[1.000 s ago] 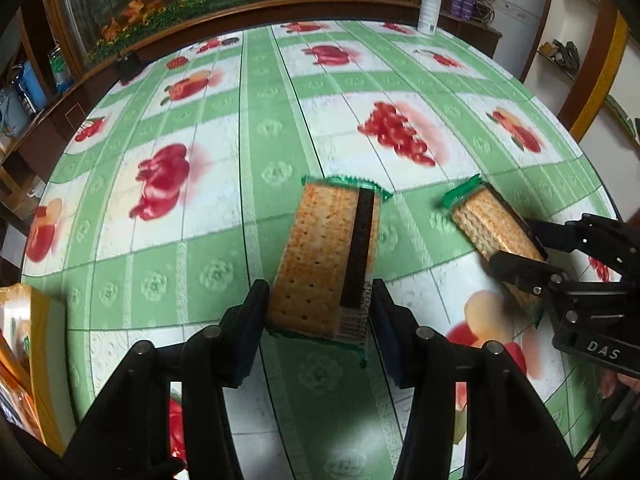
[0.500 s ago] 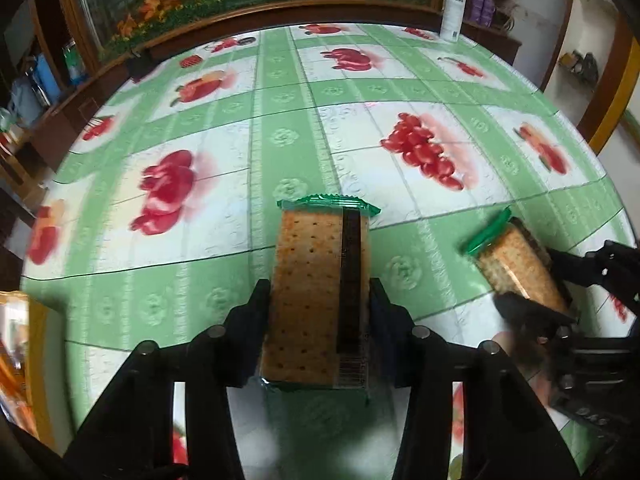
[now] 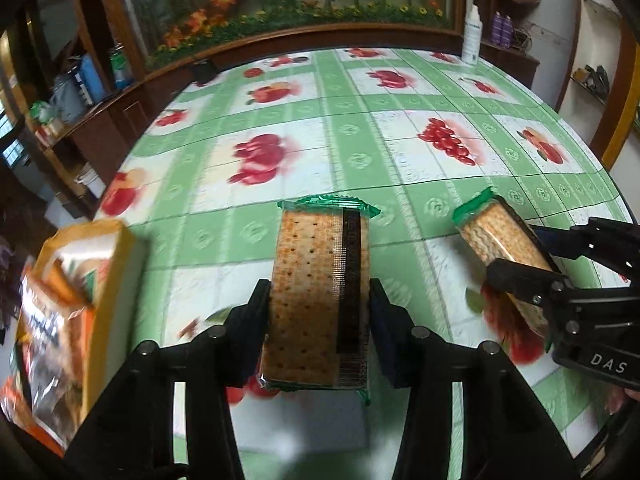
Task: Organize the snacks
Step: 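Carry both green-ended cracker packs over the foam box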
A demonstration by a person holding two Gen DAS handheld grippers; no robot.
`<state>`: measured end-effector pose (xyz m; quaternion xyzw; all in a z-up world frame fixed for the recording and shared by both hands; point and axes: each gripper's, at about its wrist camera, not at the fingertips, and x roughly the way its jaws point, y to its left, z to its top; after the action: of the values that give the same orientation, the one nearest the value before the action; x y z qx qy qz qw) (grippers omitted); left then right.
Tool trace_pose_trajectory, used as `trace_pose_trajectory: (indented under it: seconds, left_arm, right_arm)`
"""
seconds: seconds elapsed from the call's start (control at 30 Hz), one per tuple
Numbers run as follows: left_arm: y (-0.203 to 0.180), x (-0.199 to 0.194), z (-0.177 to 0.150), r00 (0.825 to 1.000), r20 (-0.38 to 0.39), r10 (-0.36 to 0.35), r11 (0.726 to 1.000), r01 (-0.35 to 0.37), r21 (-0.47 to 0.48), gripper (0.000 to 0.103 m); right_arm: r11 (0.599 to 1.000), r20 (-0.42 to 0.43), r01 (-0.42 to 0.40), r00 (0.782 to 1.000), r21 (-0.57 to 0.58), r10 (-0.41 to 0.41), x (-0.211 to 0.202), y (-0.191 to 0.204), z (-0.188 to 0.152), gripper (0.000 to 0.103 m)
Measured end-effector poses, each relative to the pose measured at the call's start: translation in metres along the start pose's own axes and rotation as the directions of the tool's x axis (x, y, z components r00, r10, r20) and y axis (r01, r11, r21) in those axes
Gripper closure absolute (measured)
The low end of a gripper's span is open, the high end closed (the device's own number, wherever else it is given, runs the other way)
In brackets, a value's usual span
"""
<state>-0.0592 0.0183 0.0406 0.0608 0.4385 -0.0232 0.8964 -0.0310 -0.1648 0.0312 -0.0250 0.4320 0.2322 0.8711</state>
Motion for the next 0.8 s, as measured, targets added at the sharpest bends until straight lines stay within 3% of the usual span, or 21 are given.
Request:
trace_pose_trajectory:
  seconds: [0.8]
  left_arm:
    - [0.097,-0.061,-0.052,0.992,0.049,0.117,0.981,-0.108,-0.16,0.054]
  right_arm:
    - [0.96,0.002,-0.14,0.989,-0.243,0.145,0.015,0.14,0.036,0.057]
